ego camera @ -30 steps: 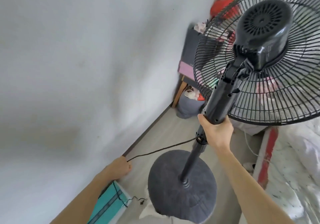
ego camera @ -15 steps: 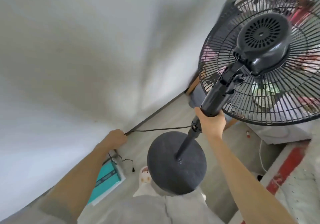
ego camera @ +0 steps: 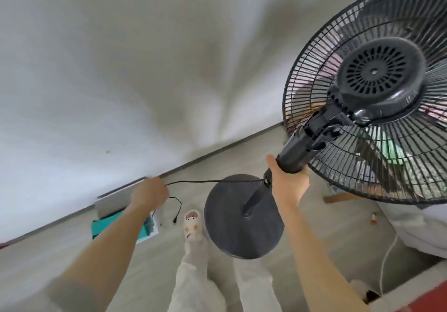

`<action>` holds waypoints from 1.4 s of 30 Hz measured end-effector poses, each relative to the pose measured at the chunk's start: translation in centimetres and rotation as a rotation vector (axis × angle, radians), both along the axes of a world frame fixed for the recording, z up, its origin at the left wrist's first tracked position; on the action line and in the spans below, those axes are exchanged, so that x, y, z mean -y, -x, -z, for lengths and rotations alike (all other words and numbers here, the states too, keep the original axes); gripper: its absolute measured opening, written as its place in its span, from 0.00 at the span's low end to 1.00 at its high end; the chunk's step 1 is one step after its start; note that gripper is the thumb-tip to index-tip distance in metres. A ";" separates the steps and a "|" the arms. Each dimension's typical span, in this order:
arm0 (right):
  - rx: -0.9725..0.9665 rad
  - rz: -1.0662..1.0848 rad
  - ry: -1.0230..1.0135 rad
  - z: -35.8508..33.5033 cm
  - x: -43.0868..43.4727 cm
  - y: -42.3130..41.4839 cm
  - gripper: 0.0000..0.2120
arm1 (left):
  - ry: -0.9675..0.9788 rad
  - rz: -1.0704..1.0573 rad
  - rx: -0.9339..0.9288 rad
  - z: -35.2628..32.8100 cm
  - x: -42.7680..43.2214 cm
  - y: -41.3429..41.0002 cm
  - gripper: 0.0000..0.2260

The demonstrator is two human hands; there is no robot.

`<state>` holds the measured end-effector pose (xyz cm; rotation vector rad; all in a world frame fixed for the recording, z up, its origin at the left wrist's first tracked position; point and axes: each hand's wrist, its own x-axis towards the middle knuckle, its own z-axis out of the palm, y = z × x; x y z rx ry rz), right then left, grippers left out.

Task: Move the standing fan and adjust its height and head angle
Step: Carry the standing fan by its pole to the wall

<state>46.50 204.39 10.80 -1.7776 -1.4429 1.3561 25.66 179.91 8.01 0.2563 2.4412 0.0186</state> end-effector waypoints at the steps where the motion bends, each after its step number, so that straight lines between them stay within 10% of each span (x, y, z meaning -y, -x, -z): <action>1: 0.000 0.016 -0.008 1.5 -0.7 0.6 0.20 | 0.015 0.015 -0.002 1.1 -1.1 0.3 0.10; 27: -0.133 0.214 -0.200 29.5 -3.0 10.3 0.27 | 0.172 0.330 -0.065 32.7 -7.2 11.8 0.06; 42: -0.426 -0.150 -0.255 36.1 -1.2 9.7 0.10 | 0.145 0.322 -0.140 43.3 -9.8 11.1 0.05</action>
